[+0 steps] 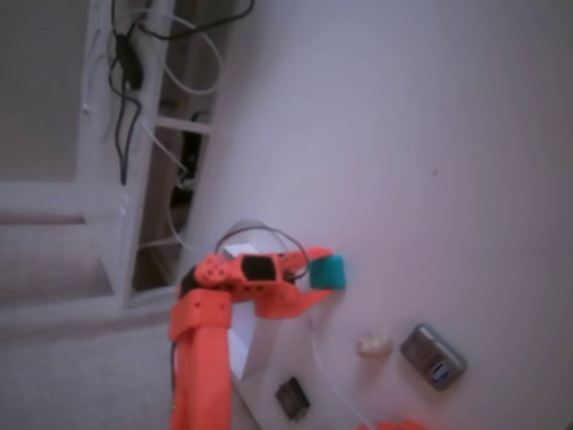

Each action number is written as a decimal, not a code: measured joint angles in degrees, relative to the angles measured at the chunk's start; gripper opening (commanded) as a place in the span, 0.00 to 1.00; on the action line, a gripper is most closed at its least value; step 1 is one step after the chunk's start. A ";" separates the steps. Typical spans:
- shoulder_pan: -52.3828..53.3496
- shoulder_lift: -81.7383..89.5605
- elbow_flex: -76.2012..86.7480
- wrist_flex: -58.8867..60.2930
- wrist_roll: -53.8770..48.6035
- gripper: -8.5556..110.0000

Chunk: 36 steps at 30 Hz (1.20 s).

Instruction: Grasp the green cube and put it in the bin.

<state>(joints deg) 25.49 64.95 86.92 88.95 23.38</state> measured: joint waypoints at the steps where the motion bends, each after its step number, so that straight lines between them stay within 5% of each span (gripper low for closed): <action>1: 0.00 0.00 0.00 0.00 0.00 0.11; 7: 0.00 0.00 0.00 0.09 0.00 0.01; 36: -1.58 2.20 -2.55 -13.36 -4.31 0.00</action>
<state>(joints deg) 23.91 67.15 84.38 75.59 19.07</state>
